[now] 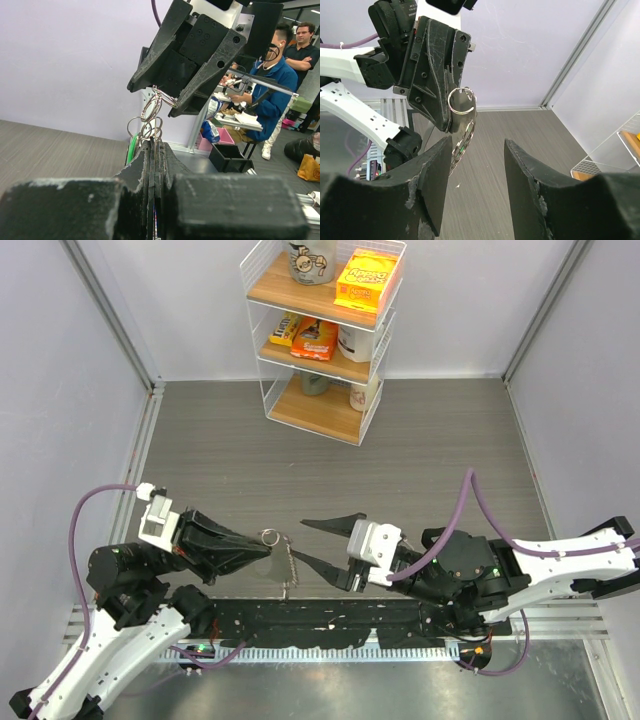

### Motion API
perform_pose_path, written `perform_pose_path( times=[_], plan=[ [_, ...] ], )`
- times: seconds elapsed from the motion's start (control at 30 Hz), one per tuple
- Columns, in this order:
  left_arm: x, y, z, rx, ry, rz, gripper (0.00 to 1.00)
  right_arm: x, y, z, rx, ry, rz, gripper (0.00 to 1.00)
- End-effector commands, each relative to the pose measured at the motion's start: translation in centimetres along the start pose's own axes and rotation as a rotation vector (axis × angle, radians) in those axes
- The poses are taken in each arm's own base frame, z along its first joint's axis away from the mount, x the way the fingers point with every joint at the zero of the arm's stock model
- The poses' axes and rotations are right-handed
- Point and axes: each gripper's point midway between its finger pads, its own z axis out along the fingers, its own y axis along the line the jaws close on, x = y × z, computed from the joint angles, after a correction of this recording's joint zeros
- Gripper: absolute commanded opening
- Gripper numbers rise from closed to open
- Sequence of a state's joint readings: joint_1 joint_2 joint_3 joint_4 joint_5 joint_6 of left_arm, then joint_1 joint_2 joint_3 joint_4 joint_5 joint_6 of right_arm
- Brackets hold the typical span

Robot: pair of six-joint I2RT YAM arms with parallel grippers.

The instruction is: Put the keys on the keyring

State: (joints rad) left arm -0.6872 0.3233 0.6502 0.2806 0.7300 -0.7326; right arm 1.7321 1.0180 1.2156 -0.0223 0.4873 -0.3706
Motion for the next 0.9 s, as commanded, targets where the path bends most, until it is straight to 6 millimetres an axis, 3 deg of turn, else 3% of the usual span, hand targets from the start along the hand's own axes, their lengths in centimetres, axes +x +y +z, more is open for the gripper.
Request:
perform_pose_path(
  times=[0.0,0.2,0.4,0.7,0.87],
  plan=[
    [-1.09,-0.65,0.24,0.029,-0.038,0.032,0.0,-2.94,-0.24,0.36,0.002,-0.081,0.048,0.52],
    [-1.18,-0.8,0.22,0.034,-0.039,0.038,0.0,-3.11,0.0,0.71,-0.004,-0.082,0.046,0.49],
    [-1.15,-0.91,0.12,0.036,-0.039,0.039,0.0,-3.32,-0.05,0.64,-0.005,-0.089,0.051,0.31],
    [-1.27,-1.01,0.15,0.038,-0.04,0.042,0.0,-3.21,0.31,0.77,-0.02,-0.082,0.041,0.2],
    [-1.39,-1.21,0.1,0.043,-0.041,0.046,0.0,-3.29,0.42,0.96,-0.028,-0.075,0.033,0.05]
  ],
)
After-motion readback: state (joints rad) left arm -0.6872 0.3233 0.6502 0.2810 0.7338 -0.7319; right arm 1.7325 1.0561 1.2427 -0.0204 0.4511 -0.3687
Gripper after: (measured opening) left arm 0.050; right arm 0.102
